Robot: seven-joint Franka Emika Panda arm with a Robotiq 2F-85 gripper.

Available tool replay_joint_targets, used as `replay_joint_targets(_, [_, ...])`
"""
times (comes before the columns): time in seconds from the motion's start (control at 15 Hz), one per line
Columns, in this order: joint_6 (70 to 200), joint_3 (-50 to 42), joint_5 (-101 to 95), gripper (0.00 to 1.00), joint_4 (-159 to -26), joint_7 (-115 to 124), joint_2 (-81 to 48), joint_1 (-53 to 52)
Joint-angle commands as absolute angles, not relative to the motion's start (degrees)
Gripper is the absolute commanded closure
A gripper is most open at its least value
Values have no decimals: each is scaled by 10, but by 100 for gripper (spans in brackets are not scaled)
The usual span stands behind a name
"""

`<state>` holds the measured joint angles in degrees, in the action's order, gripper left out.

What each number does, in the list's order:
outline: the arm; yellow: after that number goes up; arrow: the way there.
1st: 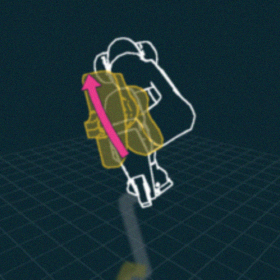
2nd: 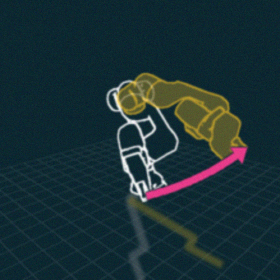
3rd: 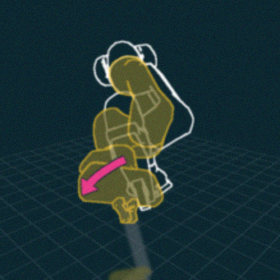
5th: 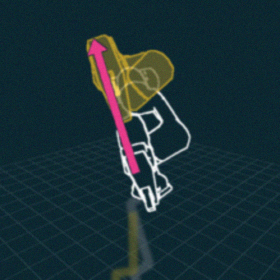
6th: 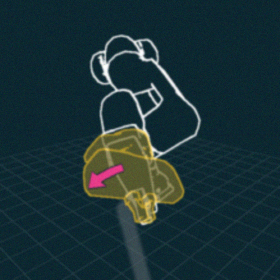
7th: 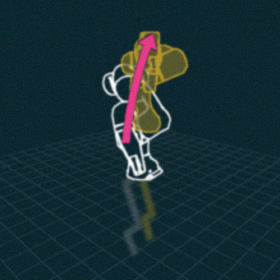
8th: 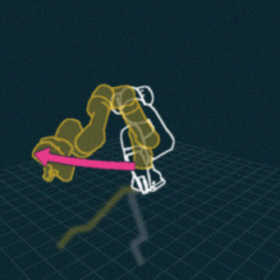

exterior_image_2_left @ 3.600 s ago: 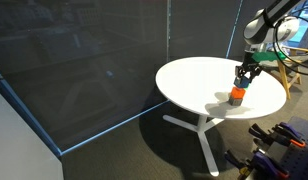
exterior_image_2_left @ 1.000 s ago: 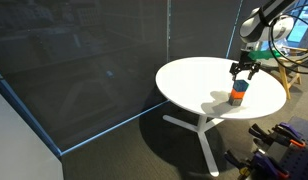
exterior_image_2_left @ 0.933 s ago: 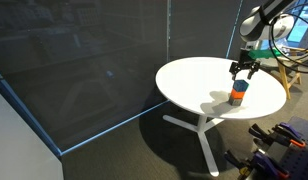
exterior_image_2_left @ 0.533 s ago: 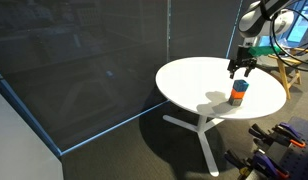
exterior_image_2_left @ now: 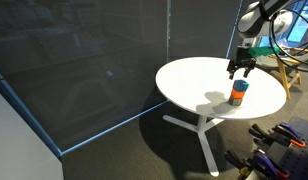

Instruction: Put the blue block on the orange block

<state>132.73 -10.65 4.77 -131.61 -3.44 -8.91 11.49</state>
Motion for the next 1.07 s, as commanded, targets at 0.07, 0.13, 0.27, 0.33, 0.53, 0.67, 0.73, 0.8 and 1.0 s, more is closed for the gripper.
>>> replay_joint_targets(0.07, [1326, -106, 47, 0, -1315, -34, -89, 116])
replay_joint_targets(0.13, [1329, -105, 47, 0, -1316, -36, -90, 116])
replay_joint_targets(0.27, [1334, -105, 51, 0, -1312, -37, -87, 117])
replay_joint_targets(0.33, [1338, -105, 53, 0, -1312, -39, -84, 118])
replay_joint_targets(0.53, [1344, -106, 56, 0, -1308, -43, -74, 119])
replay_joint_targets(0.67, [1347, -105, 57, 0, -1305, -44, -69, 119])
replay_joint_targets(0.73, [1348, -105, 57, 0, -1304, -44, -66, 118])
replay_joint_targets(0.8, [1348, -105, 58, 0, -1303, -44, -62, 118])
replay_joint_targets(1.0, [1345, -105, 57, 0, -1304, -45, -49, 116])
